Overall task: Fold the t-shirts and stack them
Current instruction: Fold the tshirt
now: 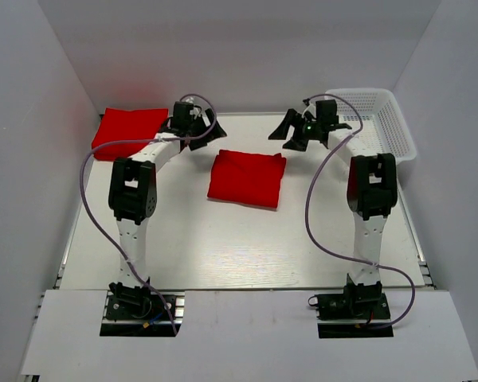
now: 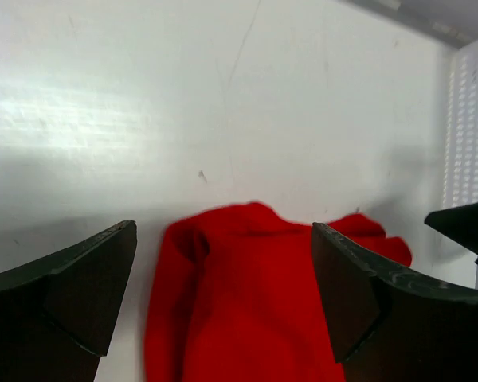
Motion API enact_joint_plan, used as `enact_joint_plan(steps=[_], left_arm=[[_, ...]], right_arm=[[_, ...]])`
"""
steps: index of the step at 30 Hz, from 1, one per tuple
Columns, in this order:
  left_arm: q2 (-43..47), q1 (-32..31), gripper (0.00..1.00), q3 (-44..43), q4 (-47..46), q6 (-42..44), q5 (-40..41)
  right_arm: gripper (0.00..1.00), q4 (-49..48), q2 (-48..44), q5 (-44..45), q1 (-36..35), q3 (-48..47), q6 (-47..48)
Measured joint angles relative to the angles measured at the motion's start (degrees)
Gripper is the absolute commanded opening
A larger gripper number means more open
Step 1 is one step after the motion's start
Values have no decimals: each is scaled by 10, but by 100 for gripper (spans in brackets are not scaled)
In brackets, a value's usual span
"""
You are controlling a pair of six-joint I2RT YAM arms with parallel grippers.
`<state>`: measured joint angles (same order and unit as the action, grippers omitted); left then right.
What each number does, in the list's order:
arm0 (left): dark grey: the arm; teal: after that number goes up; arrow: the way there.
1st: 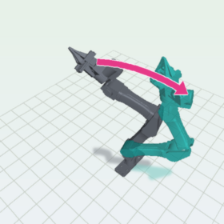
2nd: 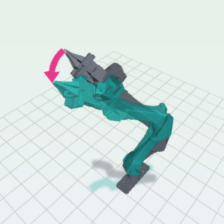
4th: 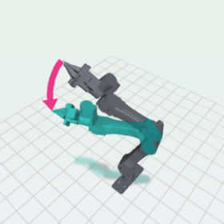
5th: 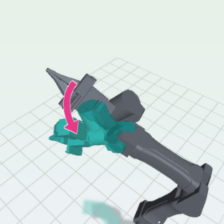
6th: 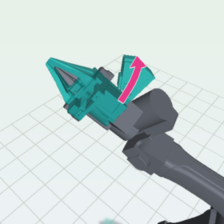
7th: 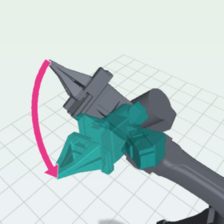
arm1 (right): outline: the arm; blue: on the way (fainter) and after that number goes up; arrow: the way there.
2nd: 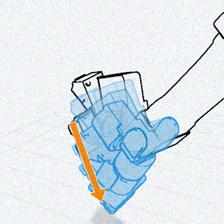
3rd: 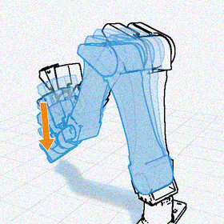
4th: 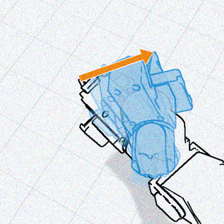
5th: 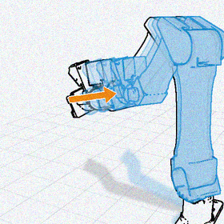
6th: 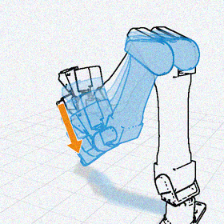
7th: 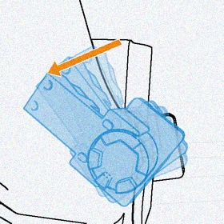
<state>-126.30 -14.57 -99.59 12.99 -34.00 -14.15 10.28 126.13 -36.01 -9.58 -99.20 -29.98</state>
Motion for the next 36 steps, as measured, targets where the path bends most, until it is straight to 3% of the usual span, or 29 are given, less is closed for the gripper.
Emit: enact_joint_plan(steps=[5,9,16,24,31,36], left_arm=[[12,16,100,-24,-15,24,-4],[51,9,100,21,-26,55,-27],[67,-16,100,80,-75,74,-120],[-6,-37,100,29,-97,83,-156],[-71,-31,100,25,-110,87,-164],[-73,-28,100,26,-120,87,-167]], right_arm=[[90,22,-33,64,9,-19,17],[90,61,-98,133,5,14,45],[90,55,-174,102,-22,115,75],[90,-33,-103,11,-53,130,51],[90,-104,5,-24,-24,130,4],[90,-142,23,-62,-8,129,-16]])
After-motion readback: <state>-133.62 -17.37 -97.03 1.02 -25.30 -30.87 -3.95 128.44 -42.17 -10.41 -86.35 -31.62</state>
